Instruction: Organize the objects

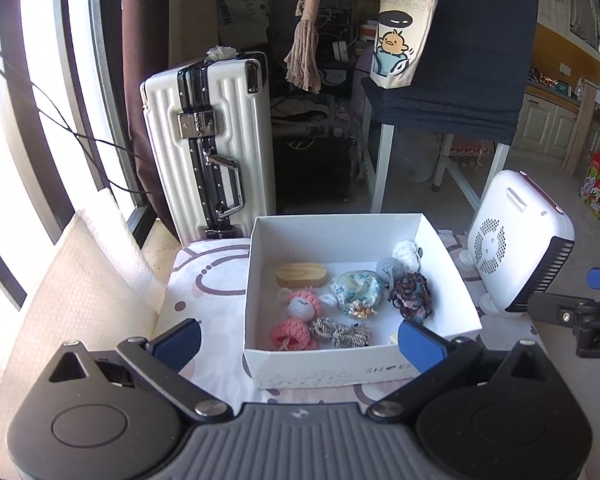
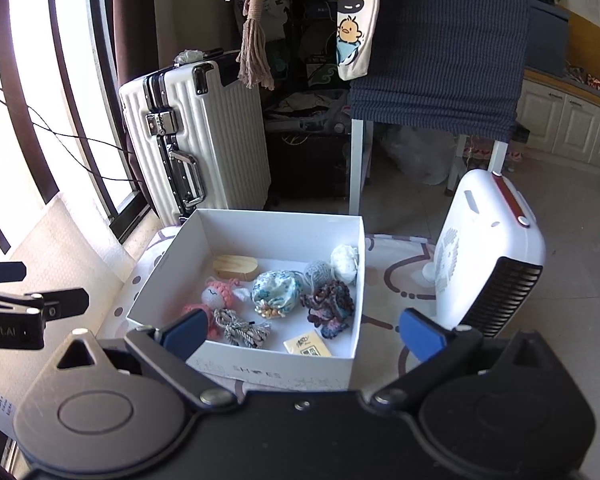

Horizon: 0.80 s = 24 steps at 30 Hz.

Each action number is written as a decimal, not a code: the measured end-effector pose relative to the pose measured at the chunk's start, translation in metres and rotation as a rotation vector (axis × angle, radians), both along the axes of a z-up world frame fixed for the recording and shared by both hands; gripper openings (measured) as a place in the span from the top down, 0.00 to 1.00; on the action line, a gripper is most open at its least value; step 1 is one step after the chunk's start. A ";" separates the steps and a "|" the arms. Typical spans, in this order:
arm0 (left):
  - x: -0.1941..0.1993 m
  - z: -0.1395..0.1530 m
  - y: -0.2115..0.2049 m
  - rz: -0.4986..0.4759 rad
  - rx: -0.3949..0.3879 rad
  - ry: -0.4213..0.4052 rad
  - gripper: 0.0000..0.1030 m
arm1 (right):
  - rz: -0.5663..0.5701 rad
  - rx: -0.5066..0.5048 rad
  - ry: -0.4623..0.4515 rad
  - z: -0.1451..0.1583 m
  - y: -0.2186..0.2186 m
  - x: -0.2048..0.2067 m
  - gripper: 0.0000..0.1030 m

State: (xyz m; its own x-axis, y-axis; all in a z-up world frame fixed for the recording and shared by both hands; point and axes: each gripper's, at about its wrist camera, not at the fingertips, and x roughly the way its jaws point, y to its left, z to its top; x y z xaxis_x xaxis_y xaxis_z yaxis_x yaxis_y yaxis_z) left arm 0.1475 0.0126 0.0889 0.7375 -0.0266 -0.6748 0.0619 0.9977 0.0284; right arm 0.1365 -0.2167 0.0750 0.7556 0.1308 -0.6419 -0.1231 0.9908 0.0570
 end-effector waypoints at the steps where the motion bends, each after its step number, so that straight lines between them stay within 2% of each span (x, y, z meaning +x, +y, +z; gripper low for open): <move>1: -0.004 -0.001 0.001 0.002 0.000 0.000 0.00 | 0.000 -0.005 -0.007 0.000 0.000 -0.004 0.00; 7: -0.022 -0.005 0.005 0.012 -0.011 -0.002 0.00 | 0.004 -0.056 -0.040 -0.003 0.002 -0.025 0.00; 17: -0.043 -0.013 0.005 -0.001 0.005 0.004 0.00 | -0.017 -0.035 -0.024 -0.010 -0.001 -0.048 0.00; 24: -0.041 -0.022 0.011 0.008 0.000 0.029 0.00 | -0.023 -0.036 -0.004 -0.015 -0.001 -0.051 0.00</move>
